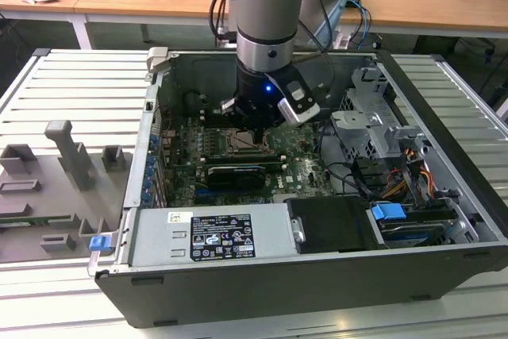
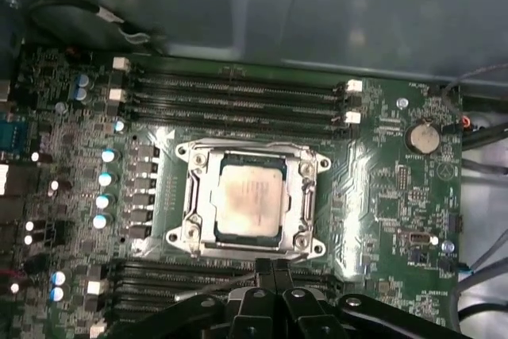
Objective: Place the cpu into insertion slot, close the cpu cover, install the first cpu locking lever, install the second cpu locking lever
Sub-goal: 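Install the second cpu locking lever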
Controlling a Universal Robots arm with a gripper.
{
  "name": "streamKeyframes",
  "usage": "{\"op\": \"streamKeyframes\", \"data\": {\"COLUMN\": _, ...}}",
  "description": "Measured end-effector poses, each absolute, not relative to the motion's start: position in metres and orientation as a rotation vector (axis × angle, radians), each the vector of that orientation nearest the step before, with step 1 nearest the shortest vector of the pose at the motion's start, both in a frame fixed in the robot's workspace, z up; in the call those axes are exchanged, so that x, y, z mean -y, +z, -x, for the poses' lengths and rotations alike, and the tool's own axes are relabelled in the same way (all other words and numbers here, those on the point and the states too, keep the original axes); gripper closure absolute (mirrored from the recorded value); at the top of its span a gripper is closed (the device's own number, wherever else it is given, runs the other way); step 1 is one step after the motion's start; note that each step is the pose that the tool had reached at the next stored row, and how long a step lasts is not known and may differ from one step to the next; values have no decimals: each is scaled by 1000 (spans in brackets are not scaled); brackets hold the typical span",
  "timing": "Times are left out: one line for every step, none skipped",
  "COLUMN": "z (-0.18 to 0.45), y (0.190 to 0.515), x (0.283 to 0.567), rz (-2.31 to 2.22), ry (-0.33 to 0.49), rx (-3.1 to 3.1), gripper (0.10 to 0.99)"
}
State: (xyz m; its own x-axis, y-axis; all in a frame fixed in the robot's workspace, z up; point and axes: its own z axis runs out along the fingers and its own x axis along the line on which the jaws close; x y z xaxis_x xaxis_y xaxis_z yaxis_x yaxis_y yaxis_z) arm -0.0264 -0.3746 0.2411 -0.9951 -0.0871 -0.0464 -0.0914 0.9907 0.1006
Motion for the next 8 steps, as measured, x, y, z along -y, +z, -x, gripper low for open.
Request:
{"op": "streamKeyframes", "data": {"z": 26, "y": 241, "x": 377, "rz": 139, "ry": 159, "rx": -3093, "gripper": 980}}
{"op": "streamKeyframes", "data": {"z": 26, "y": 241, "x": 378, "rz": 139, "ry": 159, "rx": -3092, "gripper": 980}}
{"op": "streamKeyframes", "data": {"z": 26, "y": 241, "x": 380, "rz": 139, "ry": 159, "rx": -3092, "gripper": 980}}
{"op": "streamKeyframes", "data": {"z": 26, "y": 241, "x": 381, "rz": 139, "ry": 161, "rx": -3092, "gripper": 980}}
{"op": "streamKeyframes", "data": {"z": 26, "y": 241, "x": 382, "rz": 139, "ry": 166, "rx": -3094, "gripper": 980}}
{"op": "streamKeyframes", "data": {"z": 26, "y": 241, "x": 383, "rz": 138, "ry": 168, "rx": -3095, "gripper": 980}}
{"op": "streamKeyframes", "data": {"z": 28, "y": 241, "x": 383, "rz": 138, "ry": 169, "rx": -3095, "gripper": 980}}
{"op": "streamKeyframes", "data": {"z": 30, "y": 241, "x": 383, "rz": 138, "ry": 169, "rx": -3095, "gripper": 980}}
